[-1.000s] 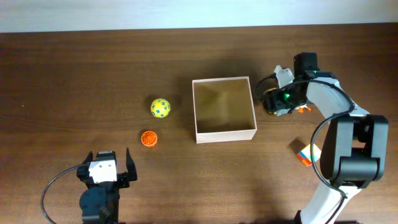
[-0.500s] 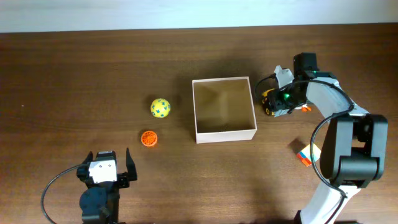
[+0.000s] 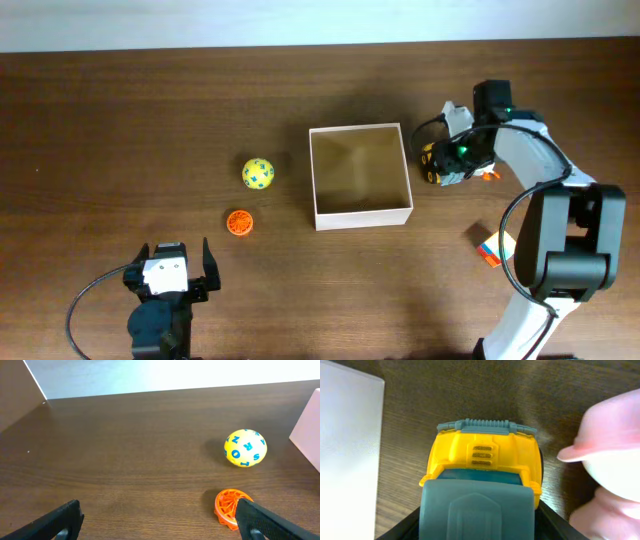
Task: Pack container
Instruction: 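Lower the right gripper and close it on the toy truck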
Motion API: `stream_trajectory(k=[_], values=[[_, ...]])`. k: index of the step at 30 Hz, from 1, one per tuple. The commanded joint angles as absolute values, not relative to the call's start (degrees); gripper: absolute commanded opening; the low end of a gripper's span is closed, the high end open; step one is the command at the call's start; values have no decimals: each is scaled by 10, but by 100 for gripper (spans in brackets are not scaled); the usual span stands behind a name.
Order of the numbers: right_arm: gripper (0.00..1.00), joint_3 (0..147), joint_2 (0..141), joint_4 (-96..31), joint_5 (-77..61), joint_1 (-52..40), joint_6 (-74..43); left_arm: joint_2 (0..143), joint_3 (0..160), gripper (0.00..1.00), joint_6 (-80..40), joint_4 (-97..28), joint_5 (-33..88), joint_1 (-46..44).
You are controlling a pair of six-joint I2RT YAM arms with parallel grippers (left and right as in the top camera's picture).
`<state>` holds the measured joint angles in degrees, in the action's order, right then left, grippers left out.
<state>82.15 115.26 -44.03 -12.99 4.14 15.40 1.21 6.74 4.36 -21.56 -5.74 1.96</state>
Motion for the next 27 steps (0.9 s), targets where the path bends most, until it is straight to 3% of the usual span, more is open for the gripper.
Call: stream_trajectory(k=[1, 15, 21, 27], values=[[55, 872, 1154, -464, -129, 39, 156, 6, 65, 99, 53, -215, -49, 22], [56, 1148, 1154, -689, -131, 36, 156, 6, 65, 99, 53, -215, -49, 22], [57, 1169, 1156, -705, -132, 36, 156, 6, 65, 99, 53, -215, -49, 22], [73, 1120, 1157, -674, -133, 26, 133, 6, 65, 99, 53, -214, -49, 22]])
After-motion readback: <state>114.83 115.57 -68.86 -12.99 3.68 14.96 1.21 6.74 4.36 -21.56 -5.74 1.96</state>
